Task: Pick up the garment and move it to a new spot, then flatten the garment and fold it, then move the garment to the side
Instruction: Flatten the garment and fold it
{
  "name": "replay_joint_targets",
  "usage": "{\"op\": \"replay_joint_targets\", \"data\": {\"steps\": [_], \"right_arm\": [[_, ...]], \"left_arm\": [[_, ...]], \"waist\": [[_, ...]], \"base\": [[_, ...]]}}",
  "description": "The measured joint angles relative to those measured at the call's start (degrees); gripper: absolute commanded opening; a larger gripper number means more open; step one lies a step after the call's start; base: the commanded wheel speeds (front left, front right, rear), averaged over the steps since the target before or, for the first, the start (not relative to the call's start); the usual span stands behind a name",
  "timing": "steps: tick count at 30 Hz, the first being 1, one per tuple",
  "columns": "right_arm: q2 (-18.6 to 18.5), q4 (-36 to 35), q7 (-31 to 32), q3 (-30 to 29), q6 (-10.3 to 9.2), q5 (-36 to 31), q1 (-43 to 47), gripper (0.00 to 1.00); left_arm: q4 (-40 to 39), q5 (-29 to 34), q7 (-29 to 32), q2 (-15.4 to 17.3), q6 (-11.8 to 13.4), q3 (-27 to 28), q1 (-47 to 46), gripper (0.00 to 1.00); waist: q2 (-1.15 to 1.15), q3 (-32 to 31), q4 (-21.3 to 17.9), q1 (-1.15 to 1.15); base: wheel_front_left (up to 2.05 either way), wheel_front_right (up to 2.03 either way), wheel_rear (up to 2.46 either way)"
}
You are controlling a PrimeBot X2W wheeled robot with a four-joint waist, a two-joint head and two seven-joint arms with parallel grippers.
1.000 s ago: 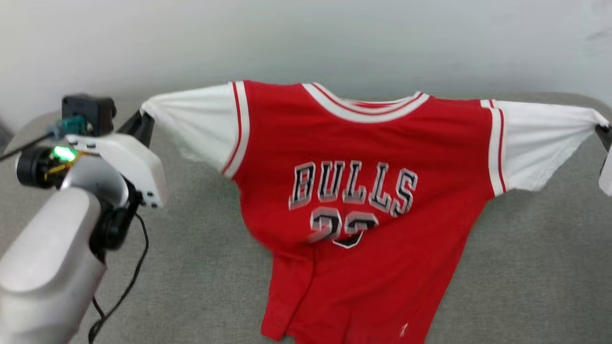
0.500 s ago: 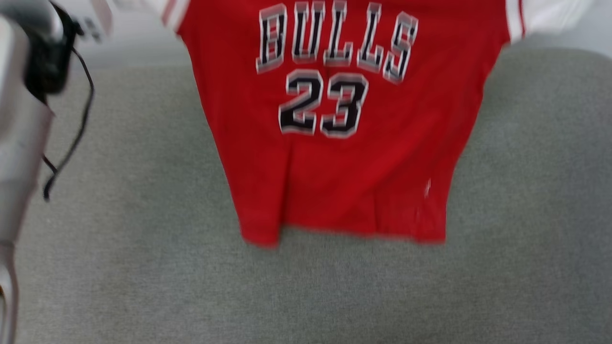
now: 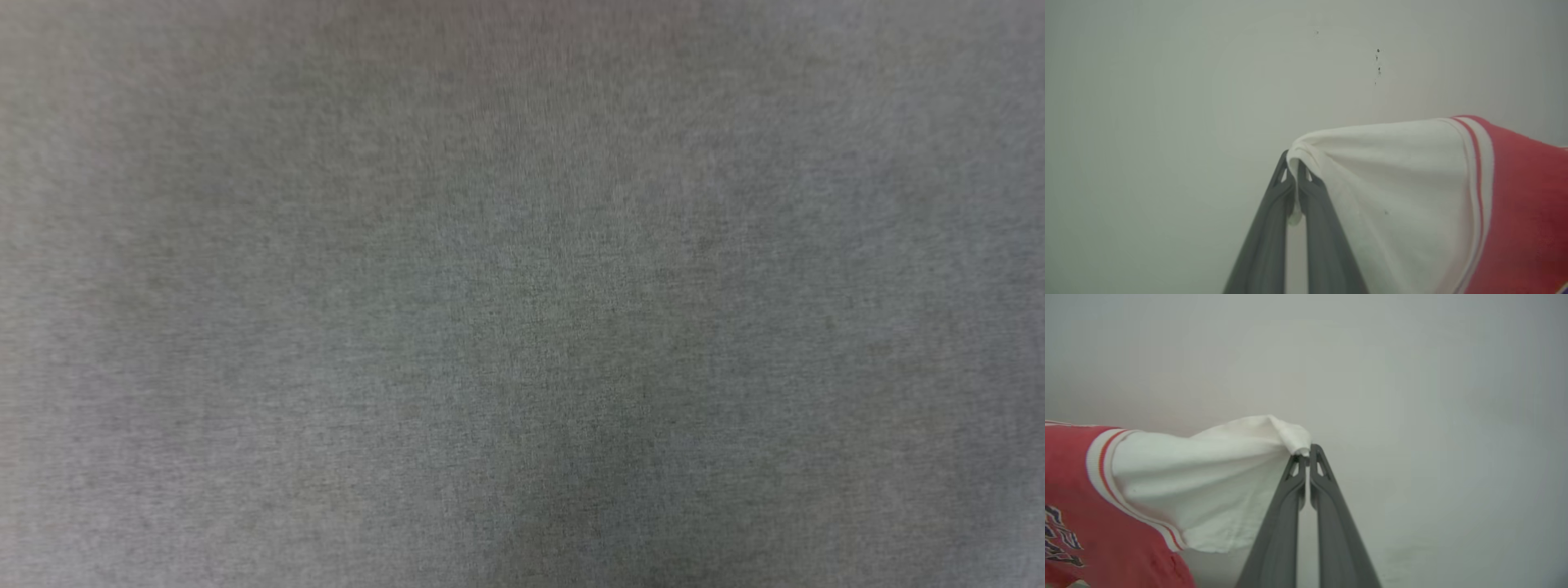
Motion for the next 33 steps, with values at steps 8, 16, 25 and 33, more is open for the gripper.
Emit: {"op": "replay_joint_targets", "data": {"steps": [8, 16, 25, 33], "right_arm": [[0.3, 1.7, -1.9, 4.4, 0.01, 2.8, -3.5, 0.0], [1.3, 5.0, -3.9, 10.7, 0.01, 6.3, -1.8, 0.0], [-0.4, 1.6, -6.5, 16.7, 0.0, 11.9, 14.6, 0.0], [-3.5, -7.0, -5.4, 15.6, 0.0, 16.8, 37.7, 0.0]], "left_arm": [[1.3, -0.2, -1.8, -0.8, -0.6, -0.1, -1.7, 0.0], [4.9, -1.4, -4.5, -3.5, -2.6, -1.4, 2.5, 0.0], [4.0, -4.2, -7.3, -4.2, -4.3, -1.4, 18.4, 0.0], [-4.4, -7.4, -7.9, -2.4, -0.9, 1.0, 42.5, 0.0]], "waist": [[0.0, 7.8, -0.1, 0.0], [0.0, 10.5, 1.0, 0.0], [0.0, 2.9, 1.3, -0.01], [0.0, -6.7, 1.8, -0.02]], "base": [[0.0, 0.0, 0.0], [0.0, 0.0, 0.0], [0.0, 0.0, 0.0], [0.0, 0.0, 0.0]]}}
